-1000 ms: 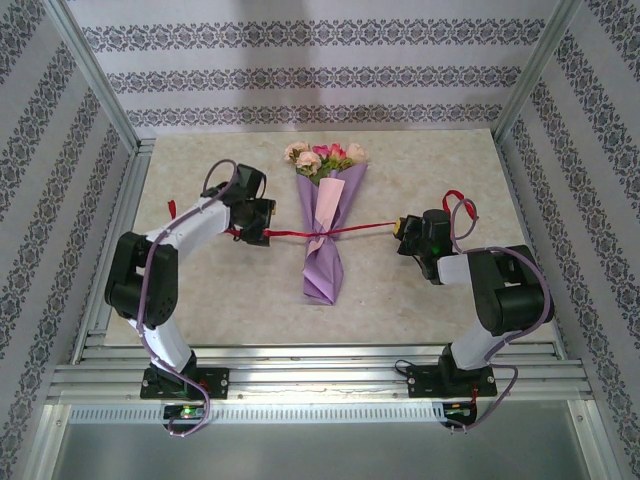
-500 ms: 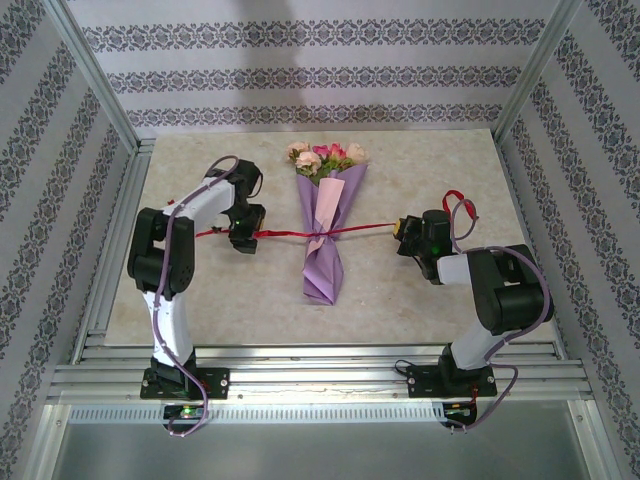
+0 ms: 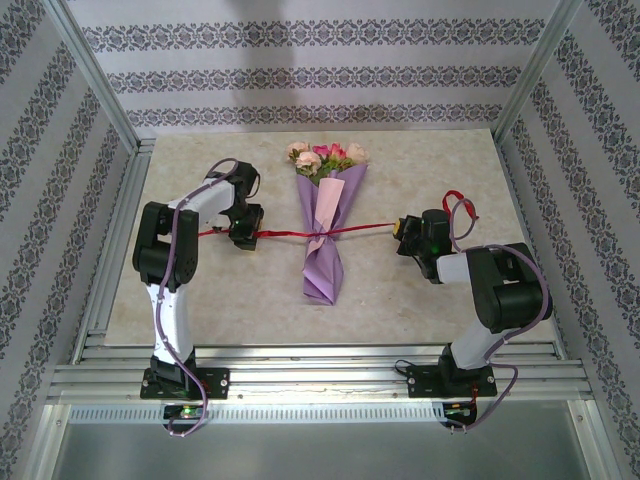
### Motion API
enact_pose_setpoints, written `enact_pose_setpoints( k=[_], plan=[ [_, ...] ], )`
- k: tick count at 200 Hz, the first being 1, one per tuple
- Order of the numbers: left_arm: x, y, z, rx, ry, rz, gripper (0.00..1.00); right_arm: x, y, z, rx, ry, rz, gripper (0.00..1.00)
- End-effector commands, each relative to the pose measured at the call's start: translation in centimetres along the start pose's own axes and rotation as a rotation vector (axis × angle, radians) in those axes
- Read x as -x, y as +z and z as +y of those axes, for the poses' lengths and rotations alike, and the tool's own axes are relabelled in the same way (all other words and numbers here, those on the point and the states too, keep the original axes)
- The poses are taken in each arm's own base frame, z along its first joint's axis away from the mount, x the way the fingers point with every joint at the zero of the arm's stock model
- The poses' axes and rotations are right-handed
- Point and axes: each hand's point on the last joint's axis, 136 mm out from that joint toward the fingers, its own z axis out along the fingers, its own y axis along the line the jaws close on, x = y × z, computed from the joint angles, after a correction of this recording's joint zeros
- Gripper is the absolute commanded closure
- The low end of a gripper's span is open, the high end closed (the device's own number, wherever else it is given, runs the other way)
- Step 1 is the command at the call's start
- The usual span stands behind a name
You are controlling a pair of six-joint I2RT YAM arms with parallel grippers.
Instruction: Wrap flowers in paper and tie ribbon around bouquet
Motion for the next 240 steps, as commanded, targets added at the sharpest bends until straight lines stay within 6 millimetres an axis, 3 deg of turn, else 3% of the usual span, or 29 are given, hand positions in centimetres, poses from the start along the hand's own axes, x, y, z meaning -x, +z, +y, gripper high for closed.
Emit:
enact_pose_setpoints(
  k=[1,59,77,96,122,151,173,197,240],
  plan=[
    [0.2,-1.2,-1.0,-0.070,-0.040,0.007,0.39,-0.6,0.5,0.6,0.018,-0.037,0.018,1.00],
    [-0.2,0.8,-1.2,-0.062,-0.052,0.049,0.60,-0.9,0.7,0.8,0.018,-0.042,0.024,1.00],
    [-0.3,1.1,-1.7,-0.083,-0.045,0.060,0.79,-0.9,0.7,0.5,0.011,-0.040,0.023,1.00],
    [-0.3,0.2,-2.5,-0.127,-0.025,0.052,1.00,-1.0,0.6,0.2,0.002,-0.045,0.025,1.00],
    [-1.1,-2.5,-3.3,-0.218,0.013,0.065,1.00,-1.3,0.4,-0.3,-0.029,-0.061,0.038,1.00],
    [-4.4,-6.4,-3.8,-0.327,0.088,0.139,1.00,-2.3,0.1,-1.4,-0.152,-0.144,0.080,1.00],
    [-7.2,-8.5,-3.1,-0.378,0.120,0.212,1.00,-3.3,-0.6,-1.4,-0.231,-0.251,0.113,1.00],
    [-8.9,-10.8,-2.1,-0.418,0.141,0.229,1.00,-3.8,-1.3,-2.3,-0.309,-0.302,0.139,1.00],
    [-12.9,-11.8,-1.3,-0.446,0.168,0.309,1.00,-4.7,-1.4,-4.7,-0.419,-0.332,0.210,1.00]
  ],
)
